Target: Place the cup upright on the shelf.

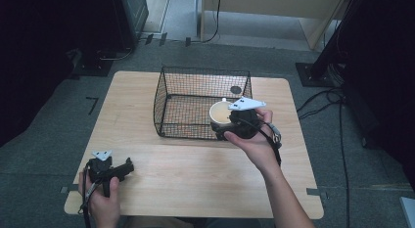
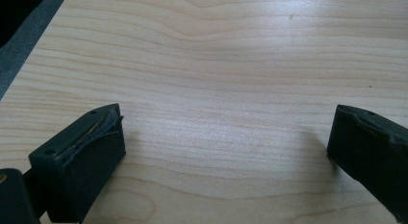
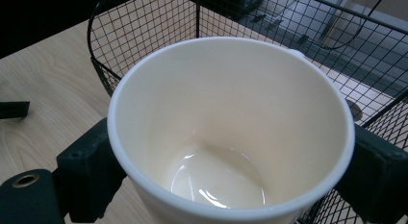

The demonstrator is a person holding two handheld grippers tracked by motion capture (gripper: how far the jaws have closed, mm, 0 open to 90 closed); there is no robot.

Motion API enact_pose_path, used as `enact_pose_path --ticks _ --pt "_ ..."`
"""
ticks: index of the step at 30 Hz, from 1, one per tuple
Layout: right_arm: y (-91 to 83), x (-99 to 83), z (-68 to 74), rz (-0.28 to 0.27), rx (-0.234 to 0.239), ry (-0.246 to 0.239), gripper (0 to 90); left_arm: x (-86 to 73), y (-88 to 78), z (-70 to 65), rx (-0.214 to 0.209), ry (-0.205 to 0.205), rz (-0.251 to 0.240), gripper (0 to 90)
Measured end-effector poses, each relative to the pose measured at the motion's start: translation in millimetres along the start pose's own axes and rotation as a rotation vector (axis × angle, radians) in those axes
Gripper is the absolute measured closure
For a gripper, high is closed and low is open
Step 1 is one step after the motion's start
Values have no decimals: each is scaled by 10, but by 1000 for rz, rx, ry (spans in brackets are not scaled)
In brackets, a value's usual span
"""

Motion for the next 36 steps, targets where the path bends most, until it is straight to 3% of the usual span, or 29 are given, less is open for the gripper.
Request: enact_pose_path --ticks 14,22,36 --pt "282 148 -187 6 8 19 90 0 2 -3 -2 2 -1 0" --pt "484 210 -397 -18 -9 19 90 -1 2 -6 -4 4 1 0" --pt "804 289 -509 -40 -6 -8 90 0 2 -6 -4 4 2 0"
Point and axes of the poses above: each handheld gripper's, and its own axes: y roughly forward along the jaws, x roughly out of its top, z roughly to its left, the point moved 7 cm from there along y, roughly forward along the jaws, and after that the axes turned 12 degrees about -y, right-handed, at the moved point
